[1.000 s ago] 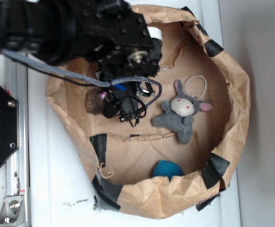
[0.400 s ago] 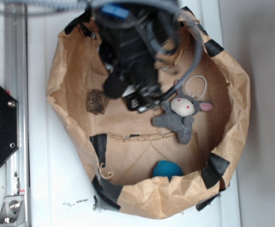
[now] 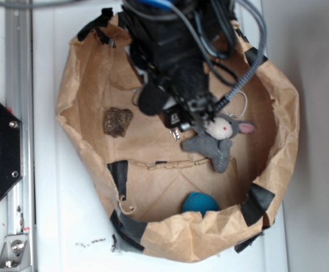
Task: Grab the silver keys.
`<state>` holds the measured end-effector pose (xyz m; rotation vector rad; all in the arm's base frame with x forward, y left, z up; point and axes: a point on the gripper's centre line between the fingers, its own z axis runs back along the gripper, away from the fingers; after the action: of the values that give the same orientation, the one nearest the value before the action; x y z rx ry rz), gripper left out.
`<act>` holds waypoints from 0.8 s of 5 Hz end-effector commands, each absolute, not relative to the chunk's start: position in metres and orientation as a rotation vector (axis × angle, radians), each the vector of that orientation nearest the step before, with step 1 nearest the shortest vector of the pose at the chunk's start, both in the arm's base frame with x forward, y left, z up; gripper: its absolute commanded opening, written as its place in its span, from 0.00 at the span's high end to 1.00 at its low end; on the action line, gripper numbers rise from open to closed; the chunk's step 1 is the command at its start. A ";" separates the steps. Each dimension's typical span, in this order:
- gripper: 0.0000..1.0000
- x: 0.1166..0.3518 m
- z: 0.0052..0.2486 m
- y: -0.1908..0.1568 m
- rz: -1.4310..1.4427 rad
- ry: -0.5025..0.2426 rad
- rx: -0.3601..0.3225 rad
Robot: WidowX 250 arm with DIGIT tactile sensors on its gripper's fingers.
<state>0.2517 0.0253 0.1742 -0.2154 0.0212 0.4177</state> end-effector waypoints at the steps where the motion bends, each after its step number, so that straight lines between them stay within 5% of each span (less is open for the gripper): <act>1: 1.00 0.247 0.179 0.017 0.372 -0.054 -0.145; 4: 1.00 0.244 0.184 0.015 0.354 -0.076 -0.183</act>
<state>0.2465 0.0099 0.1694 -0.1809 -0.0248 0.3559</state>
